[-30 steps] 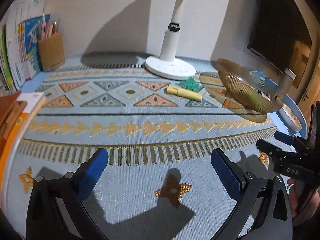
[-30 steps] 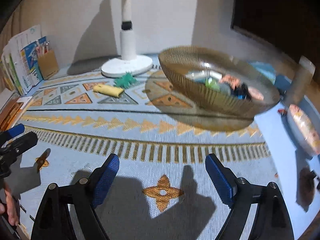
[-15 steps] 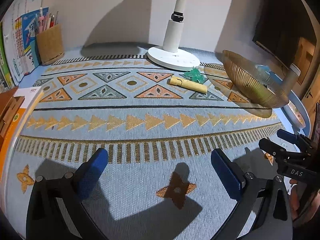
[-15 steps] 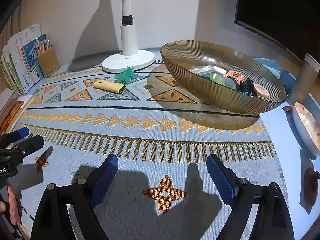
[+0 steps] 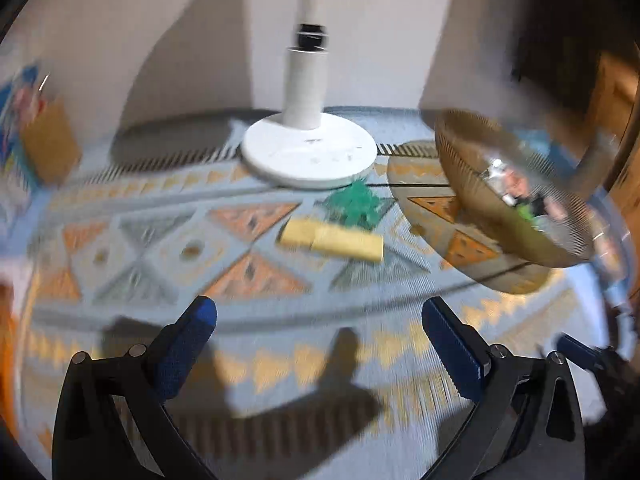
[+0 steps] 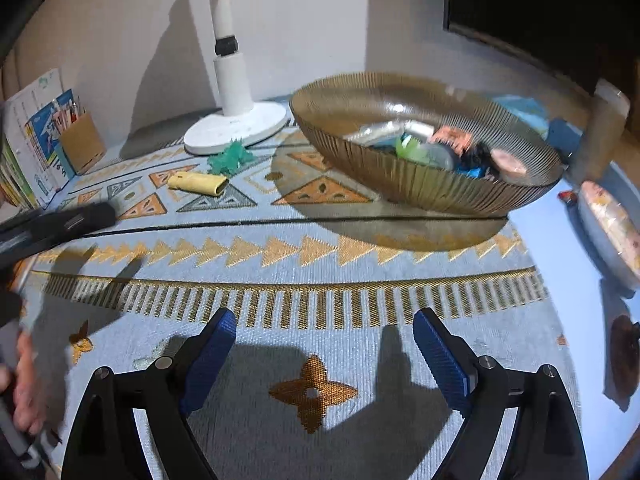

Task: Organize rigid objects
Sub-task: 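Move both open grippers back from the bowl toward the yellow stick and green tree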

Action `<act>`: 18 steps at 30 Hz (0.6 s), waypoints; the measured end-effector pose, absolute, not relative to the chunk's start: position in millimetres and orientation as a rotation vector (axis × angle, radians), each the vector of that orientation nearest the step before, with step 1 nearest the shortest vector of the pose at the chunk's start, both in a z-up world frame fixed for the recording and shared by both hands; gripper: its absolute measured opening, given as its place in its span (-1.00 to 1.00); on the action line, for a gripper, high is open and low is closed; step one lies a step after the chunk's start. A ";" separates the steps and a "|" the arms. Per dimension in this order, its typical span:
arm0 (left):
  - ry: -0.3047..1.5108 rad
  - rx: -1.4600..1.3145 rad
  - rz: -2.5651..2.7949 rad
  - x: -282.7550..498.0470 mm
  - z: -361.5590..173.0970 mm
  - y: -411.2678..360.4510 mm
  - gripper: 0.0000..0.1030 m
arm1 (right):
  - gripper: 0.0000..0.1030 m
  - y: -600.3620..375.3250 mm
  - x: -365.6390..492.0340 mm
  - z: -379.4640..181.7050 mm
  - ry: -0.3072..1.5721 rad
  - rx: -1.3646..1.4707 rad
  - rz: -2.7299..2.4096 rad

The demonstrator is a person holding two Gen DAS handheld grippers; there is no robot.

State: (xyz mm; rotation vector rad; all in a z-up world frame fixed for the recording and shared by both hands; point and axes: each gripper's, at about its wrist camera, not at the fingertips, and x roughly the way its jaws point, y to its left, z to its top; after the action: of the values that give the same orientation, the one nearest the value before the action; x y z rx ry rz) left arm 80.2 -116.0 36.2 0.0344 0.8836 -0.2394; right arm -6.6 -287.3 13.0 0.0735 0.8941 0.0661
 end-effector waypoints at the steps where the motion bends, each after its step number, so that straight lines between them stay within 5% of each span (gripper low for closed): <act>1: 0.885 0.047 -0.237 89.1 31.4 -126.4 0.99 | 0.73 -290.2 -4.4 12.9 0.904 0.102 0.083; 8: 0.997 0.048 -0.164 133.7 -3.0 -143.3 0.99 | 0.73 -292.3 20.9 23.8 0.973 0.192 0.227; 18: 0.981 -0.117 -0.017 121.1 1.1 -21.6 0.98 | 0.73 -254.2 57.6 42.2 0.942 0.158 0.325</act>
State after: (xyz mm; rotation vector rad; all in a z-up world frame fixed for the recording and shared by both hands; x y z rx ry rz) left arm 121.1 -21.6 1.1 -0.1172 0.9806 -0.0170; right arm 57.6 -254.2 42.2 0.1578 0.9424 0.3249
